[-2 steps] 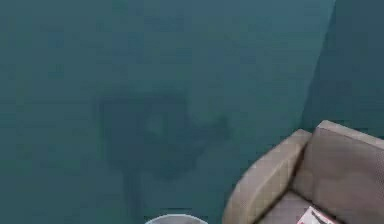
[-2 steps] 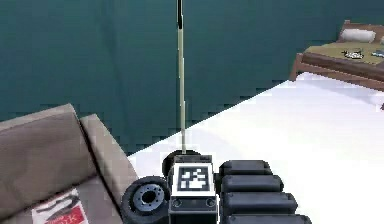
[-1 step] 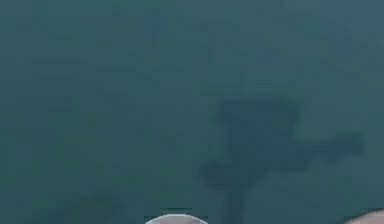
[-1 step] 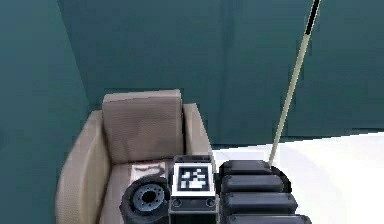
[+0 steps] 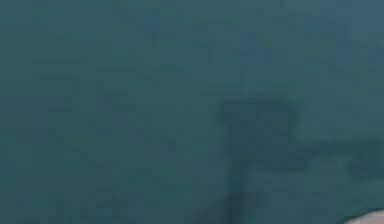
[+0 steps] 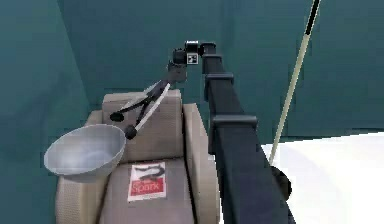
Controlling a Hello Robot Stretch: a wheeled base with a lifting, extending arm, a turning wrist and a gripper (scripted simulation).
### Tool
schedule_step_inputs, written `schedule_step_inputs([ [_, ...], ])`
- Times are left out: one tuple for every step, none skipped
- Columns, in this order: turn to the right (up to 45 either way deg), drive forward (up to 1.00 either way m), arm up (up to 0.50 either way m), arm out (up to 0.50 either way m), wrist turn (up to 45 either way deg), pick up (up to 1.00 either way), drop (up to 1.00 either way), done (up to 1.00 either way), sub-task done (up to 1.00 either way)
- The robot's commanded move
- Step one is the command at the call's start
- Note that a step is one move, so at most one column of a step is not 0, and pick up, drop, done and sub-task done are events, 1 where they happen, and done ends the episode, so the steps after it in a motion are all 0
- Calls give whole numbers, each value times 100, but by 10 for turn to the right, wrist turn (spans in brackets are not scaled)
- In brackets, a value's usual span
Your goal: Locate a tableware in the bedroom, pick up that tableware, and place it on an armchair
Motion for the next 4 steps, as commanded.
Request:
schedule_step_inputs([
  [0,0,0,0,390,0,0,0,0],
  [0,0,-46,0,0,0,0,0,0],
  [0,0,-32,0,0,0,0,0,0],
  [0,0,0,0,0,0,100,0,0],
])
